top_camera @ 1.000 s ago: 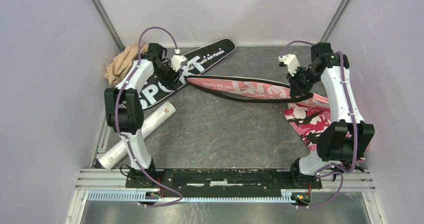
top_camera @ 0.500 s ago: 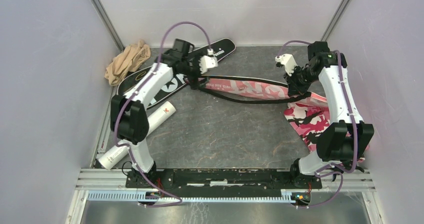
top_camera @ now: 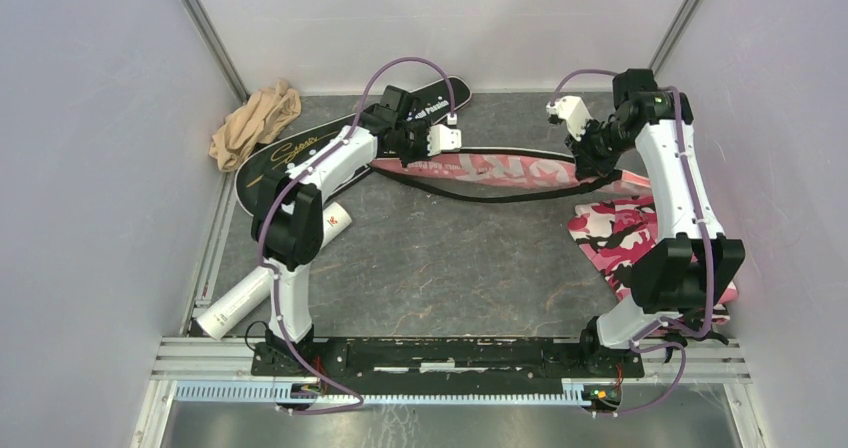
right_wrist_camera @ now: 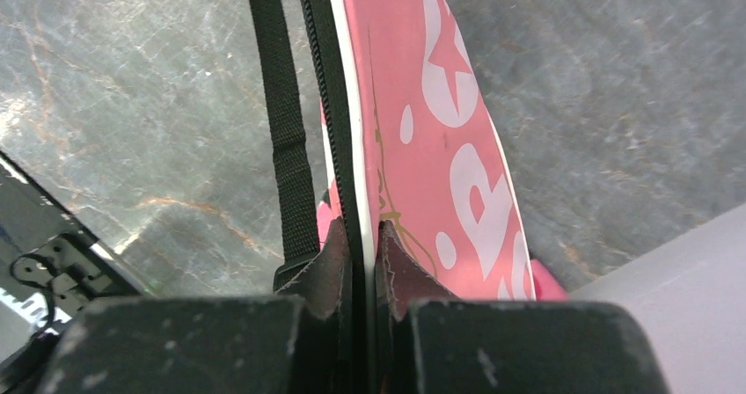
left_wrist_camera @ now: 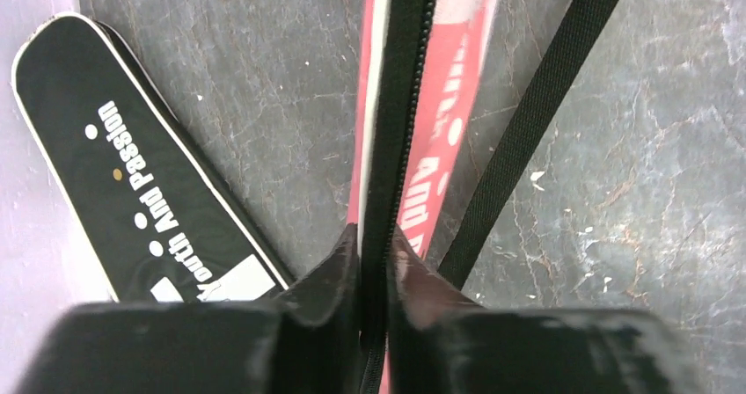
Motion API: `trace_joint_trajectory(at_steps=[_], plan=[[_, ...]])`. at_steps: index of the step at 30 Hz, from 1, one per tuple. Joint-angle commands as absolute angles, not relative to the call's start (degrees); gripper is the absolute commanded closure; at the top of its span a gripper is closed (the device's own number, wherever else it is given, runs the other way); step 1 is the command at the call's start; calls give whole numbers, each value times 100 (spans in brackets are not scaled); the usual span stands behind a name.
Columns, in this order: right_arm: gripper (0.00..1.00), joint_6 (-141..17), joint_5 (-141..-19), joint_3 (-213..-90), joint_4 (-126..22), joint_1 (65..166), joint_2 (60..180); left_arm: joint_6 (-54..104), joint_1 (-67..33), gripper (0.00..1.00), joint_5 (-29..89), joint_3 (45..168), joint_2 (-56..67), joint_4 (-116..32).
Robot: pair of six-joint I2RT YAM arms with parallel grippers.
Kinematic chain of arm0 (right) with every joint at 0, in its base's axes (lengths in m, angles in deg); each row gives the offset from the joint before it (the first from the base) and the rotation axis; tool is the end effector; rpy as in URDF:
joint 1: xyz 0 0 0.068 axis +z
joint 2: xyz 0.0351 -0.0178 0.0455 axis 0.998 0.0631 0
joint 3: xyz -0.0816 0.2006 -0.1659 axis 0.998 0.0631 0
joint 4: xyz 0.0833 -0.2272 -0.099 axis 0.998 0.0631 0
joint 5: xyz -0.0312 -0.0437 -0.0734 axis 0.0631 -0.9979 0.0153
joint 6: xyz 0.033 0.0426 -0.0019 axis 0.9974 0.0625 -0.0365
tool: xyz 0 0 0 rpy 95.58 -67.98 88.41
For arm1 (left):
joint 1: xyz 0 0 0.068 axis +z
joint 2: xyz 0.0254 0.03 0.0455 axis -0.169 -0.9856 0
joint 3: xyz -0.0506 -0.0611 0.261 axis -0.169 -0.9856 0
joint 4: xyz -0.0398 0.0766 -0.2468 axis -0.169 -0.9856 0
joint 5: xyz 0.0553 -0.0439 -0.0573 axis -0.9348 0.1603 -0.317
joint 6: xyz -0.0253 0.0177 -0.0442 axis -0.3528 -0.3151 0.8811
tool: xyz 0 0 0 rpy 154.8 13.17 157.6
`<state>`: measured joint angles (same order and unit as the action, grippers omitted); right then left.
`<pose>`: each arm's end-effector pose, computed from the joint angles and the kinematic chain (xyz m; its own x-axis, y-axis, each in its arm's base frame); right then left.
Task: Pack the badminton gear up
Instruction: Zip the racket bag at the center of the board, then place the shuttle tube at the center of the board.
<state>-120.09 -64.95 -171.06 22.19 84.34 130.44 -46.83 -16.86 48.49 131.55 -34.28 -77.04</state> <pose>0.3032 0.0032 0.3525 -0.5170 -0.6990 -0.4941 -0.7947 0.6064 -0.0265 0.3969 -0.2167 0.2484 0.2173 0.7570 -0.6163 0.9296 0.0321 0.3672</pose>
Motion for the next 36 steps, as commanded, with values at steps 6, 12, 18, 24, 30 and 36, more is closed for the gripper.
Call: trace_joint_trajectory(at_steps=[6, 12, 18, 24, 30, 36], plan=[[100, -12482, -6626, -18359, 1886, 8490, 13108, -4473, -1681, 98, 4680, 12822, -2160, -7195], [100, -12423, -6570, -17887, 1115, 8493, 12785, -4764, -1654, 98, 3461, 12181, -1438, -6582], [100, -12234, -6859, -16951, -411, 8804, 12462, -5240, -1374, 98, 2386, 11587, -1274, -5993], [97, -12479, -7255, -15504, -2037, 9100, 12367, -5285, -1312, 98, 1678, 11013, -1451, -5661], [92, -12682, -7747, -14328, -2934, 9322, 12352, -5329, -1294, 94, 1273, 10390, -1521, -5467], [80, -12577, -7694, -13401, -3205, 9365, 12132, -5165, -1239, 57, 1279, 10219, -1415, -6198]])
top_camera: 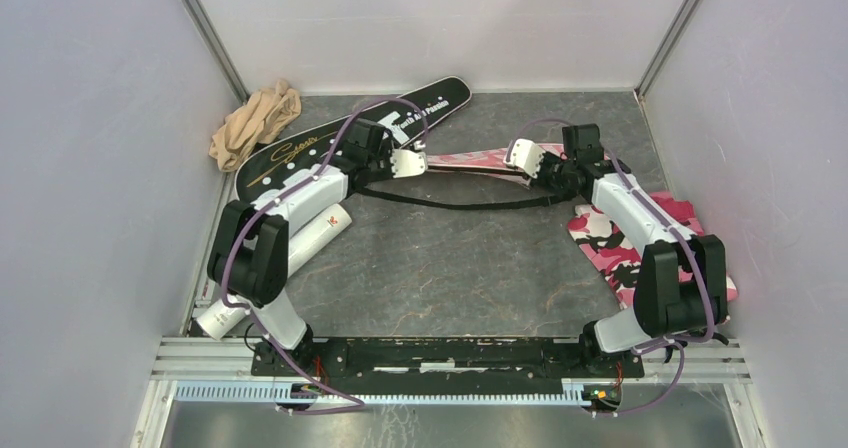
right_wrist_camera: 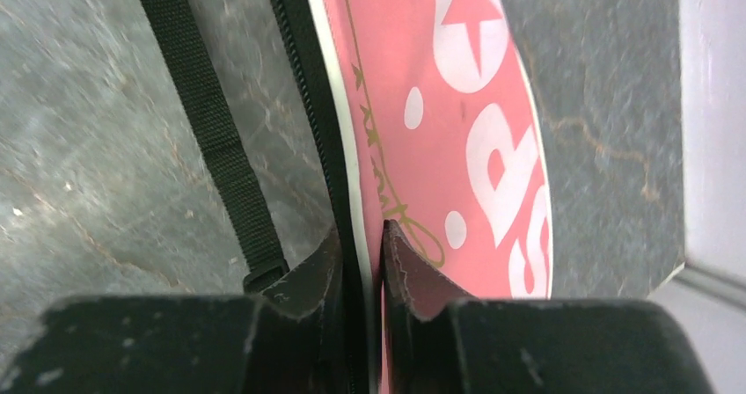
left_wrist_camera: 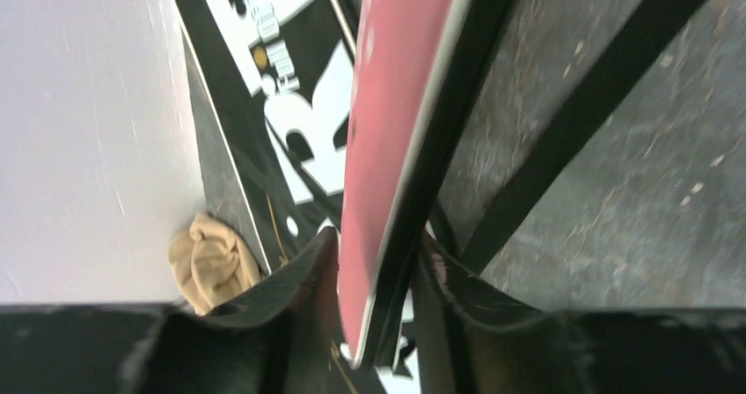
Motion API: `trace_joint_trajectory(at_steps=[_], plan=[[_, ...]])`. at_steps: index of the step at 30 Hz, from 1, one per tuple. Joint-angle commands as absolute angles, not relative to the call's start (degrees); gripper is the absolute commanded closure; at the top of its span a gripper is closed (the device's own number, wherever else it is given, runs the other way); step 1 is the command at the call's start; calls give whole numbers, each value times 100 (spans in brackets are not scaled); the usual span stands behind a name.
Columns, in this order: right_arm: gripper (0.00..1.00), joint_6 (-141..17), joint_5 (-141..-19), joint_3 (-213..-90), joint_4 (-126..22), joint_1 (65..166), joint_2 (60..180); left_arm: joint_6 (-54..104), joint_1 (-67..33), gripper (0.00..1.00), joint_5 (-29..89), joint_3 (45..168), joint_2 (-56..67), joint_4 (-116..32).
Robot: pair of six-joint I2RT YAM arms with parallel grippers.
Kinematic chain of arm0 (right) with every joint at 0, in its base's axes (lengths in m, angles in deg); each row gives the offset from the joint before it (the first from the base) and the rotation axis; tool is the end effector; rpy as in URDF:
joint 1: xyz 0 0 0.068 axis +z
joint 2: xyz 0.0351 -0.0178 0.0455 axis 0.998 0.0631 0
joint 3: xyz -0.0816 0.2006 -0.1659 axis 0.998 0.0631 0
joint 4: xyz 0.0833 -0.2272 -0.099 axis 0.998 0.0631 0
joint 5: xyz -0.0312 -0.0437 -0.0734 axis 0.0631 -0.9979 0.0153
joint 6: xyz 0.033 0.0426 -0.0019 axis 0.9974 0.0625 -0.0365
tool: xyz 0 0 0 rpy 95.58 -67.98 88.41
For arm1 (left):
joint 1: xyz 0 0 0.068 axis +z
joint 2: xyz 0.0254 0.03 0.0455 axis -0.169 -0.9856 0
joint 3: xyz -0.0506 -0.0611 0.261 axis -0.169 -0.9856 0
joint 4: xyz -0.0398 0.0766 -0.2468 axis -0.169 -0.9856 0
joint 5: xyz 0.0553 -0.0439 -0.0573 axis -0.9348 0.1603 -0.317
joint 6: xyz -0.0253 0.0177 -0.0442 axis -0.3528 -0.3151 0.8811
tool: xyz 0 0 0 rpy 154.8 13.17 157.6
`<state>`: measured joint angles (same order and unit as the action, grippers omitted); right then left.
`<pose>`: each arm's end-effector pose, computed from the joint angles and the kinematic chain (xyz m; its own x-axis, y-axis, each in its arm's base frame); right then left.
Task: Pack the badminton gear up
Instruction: Place the shuttle tube at the center of the board, then move the shuttle tube to the center of the board.
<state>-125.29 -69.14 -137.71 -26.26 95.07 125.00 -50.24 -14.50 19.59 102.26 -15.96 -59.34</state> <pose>0.3137 0.0596 0.2486 -0.1320 -0.8174 -0.5607 -0.8239 0.4050 -0.3964 0.3422 -0.1526 0.2305 0.0603 0.9538 -0.2942 0.7447 0.1533 0.6495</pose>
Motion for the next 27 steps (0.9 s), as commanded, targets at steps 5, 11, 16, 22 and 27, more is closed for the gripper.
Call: trace_joint_trajectory(at_steps=[5, 11, 16, 22, 27], plan=[[59, -12365, -7638, -13136, -3134, 9370, 12152, -4733, -1005, 38, 1728, 10557, -1135, -7326], [30, -12142, -7318, -13134, -2872, 9375, 12202, -4549, -593, 25, 2507, 10398, -349, -8982], [2, -12008, -6907, -13374, -2384, 9381, 12206, -4702, -126, 12, 2535, 9404, 495, -9212], [2, -11908, -6385, -13718, -1640, 9394, 12059, -4775, 145, 0, 2697, 8650, 688, -9064], [2, -11776, -6219, -13544, -1572, 9421, 11657, -4557, 151, 0, 2672, 8597, 111, -8755]])
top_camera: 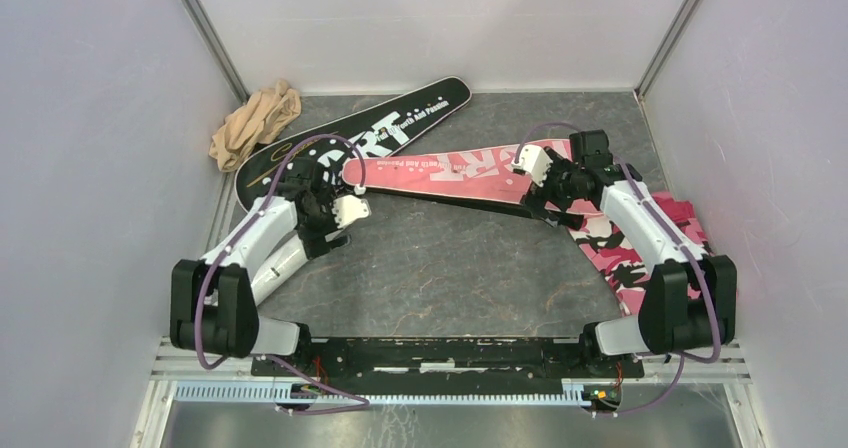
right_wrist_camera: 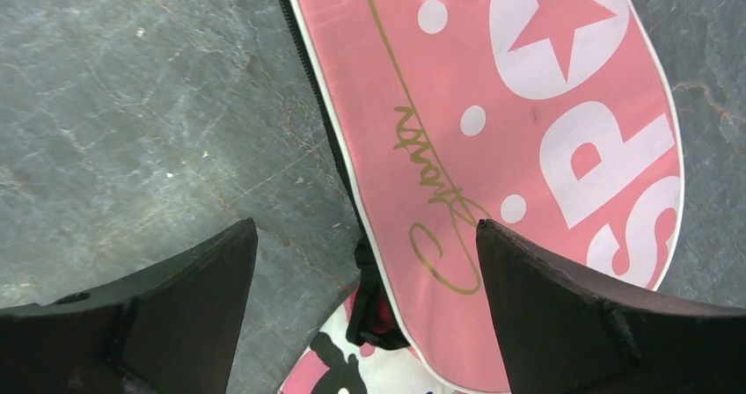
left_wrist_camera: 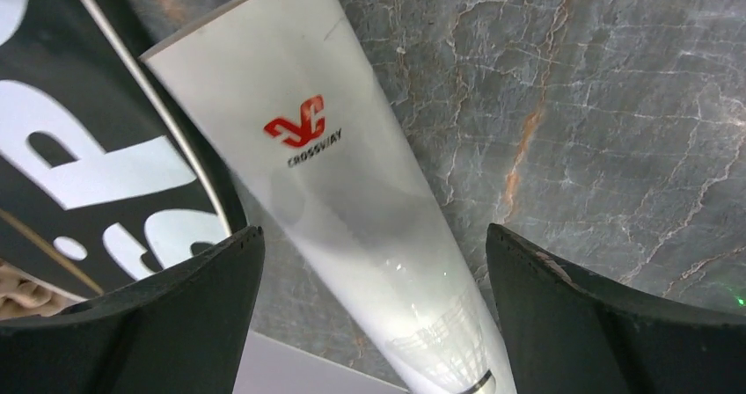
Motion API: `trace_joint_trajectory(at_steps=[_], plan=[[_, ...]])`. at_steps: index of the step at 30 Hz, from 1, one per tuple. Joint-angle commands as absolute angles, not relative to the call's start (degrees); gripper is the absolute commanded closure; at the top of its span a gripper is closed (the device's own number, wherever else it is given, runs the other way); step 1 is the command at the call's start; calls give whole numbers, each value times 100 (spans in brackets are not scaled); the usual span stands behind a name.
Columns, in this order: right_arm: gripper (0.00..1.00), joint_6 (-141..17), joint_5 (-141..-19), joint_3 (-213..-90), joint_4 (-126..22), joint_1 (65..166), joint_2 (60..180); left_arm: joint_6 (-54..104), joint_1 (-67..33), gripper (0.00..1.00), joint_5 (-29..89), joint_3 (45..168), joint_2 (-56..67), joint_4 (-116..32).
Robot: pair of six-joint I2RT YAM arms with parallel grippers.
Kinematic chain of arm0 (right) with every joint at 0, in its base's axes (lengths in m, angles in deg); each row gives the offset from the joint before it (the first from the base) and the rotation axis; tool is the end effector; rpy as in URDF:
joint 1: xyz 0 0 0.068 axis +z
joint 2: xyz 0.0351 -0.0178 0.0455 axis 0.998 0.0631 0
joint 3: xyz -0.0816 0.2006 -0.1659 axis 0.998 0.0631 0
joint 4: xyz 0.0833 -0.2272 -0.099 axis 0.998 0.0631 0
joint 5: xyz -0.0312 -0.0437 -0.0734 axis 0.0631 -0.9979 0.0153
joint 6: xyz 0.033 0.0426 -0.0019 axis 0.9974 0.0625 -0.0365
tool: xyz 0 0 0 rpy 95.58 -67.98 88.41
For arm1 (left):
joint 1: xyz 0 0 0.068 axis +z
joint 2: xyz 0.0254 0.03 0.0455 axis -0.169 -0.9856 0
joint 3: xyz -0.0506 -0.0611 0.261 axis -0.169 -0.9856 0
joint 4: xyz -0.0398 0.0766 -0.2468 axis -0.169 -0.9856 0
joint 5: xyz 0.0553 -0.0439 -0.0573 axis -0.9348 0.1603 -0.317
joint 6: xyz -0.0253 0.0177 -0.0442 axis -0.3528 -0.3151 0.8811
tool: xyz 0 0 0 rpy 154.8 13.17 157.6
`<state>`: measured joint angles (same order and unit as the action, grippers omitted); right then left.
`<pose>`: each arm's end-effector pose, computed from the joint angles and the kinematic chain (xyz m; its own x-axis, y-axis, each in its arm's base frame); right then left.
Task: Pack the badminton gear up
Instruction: Move the shuttle tube to the center of the board.
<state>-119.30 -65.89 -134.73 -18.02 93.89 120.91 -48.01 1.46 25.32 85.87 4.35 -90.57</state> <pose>0.2857 0.0512 0.2441 -0.2844 -0.7574 -0.5877 -0.8477 0.4850 -0.2149 0.2390 -0.0371 0.2155 -0.3088 0.9295 -0.2017 0.9031 0.3530 0.2444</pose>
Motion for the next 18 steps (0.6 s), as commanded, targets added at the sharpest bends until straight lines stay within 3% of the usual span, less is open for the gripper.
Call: trace_joint_trajectory(at_steps=[1, 4, 11, 18], plan=[[2, -11759, -6214, -13511, -1540, 9414, 11569, -4532, 154, 0, 2661, 8606, -8, -8680], [2, -11704, -6146, -13441, -1455, 9416, 11333, -4454, 147, 2, 2638, 8591, -313, -8424], [2, -11289, -5926, -13408, -1422, 9416, 10928, -3968, -420, 35, 3610, 8804, -342, -8306], [2, -10183, -5845, -13683, -1679, 9419, 11032, -3045, -2180, 41, 3687, 9670, -1154, -7783]])
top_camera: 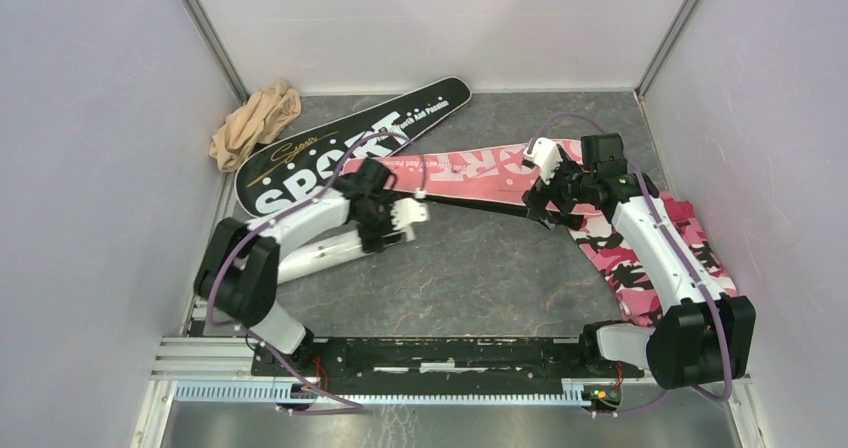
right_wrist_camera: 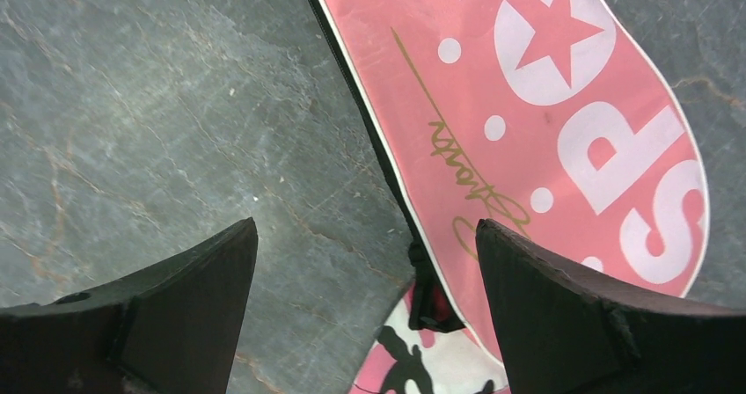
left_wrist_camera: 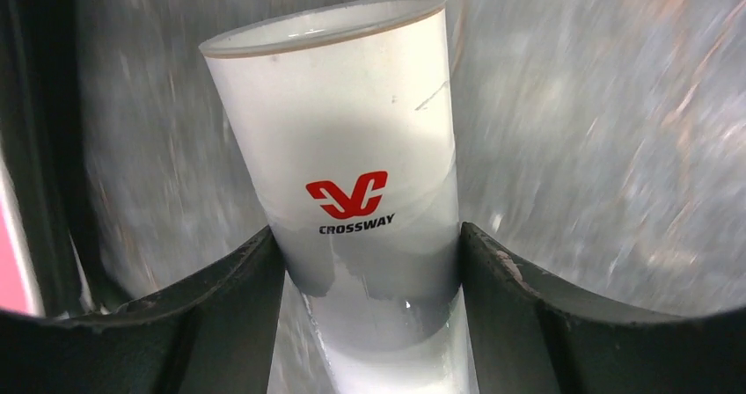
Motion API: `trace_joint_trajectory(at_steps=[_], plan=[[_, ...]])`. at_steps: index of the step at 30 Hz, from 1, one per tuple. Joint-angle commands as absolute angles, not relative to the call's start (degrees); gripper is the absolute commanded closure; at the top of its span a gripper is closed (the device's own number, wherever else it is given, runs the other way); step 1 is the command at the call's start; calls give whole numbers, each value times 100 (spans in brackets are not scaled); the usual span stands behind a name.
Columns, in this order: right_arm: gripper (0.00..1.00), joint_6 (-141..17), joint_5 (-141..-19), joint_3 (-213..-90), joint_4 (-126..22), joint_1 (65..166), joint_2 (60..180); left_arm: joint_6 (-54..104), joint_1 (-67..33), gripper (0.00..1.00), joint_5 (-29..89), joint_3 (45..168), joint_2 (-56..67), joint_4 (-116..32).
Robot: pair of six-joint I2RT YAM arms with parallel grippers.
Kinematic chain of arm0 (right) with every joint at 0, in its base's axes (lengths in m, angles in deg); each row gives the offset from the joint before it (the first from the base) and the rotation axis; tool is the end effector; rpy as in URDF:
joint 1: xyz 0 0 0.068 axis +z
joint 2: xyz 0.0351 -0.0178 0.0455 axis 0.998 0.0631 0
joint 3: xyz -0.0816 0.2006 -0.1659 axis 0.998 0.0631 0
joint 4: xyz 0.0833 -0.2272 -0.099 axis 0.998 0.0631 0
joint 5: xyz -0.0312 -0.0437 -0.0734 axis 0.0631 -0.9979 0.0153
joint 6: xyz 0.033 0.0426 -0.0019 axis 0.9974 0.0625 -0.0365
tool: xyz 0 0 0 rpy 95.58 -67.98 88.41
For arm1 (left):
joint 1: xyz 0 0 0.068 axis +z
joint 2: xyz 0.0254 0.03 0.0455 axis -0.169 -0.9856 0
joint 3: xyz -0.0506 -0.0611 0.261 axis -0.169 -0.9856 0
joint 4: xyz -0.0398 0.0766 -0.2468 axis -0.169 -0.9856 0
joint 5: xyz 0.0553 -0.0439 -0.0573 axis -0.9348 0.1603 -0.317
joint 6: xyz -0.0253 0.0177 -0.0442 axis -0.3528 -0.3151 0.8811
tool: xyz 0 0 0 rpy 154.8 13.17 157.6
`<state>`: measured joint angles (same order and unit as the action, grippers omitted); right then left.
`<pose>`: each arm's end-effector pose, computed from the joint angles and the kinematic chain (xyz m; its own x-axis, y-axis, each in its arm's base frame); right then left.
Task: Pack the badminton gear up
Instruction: Move the shuttle tube to the center of the board.
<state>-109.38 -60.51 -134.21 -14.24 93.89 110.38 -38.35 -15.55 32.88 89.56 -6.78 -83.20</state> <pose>0.2503 0.0496 0.2848 -0.3258 -0.6237 -0.7106 -0.8067 0.5754 -0.1352 0.2535 -0.1274 0.1911 -0.1625 0.9275 -0.3367 0.9678 0.2163 0.1290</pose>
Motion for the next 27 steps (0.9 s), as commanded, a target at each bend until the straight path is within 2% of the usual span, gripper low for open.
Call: trace_joint_trajectory(at_steps=[1, 10, 12, 14, 15, 27], plan=[[2, -10085, -5843, -13661, -1758, 9420, 11031, -2926, -2353, 40, 3687, 9841, -1386, -7773], [2, -10014, -6469, -13247, -2183, 9420, 10822, -2596, -3591, 27, 3244, 11498, -2982, -7649], [2, -10042, -6514, -13120, -2294, 9416, 10716, -2564, -3648, 19, 3175, 11582, -3043, -7579], [2, -10071, -6531, -13012, -2386, 9415, 10632, -2547, -3645, 2, 3050, 11545, -2948, -7451], [2, -10074, -6538, -12969, -2449, 9418, 10605, -2543, -3642, 0, 2952, 11521, -2871, -7401], [2, -10019, -6388, -12695, -2758, 9411, 10197, -2418, -3388, 0, 3350, 11062, -1292, -7258]])
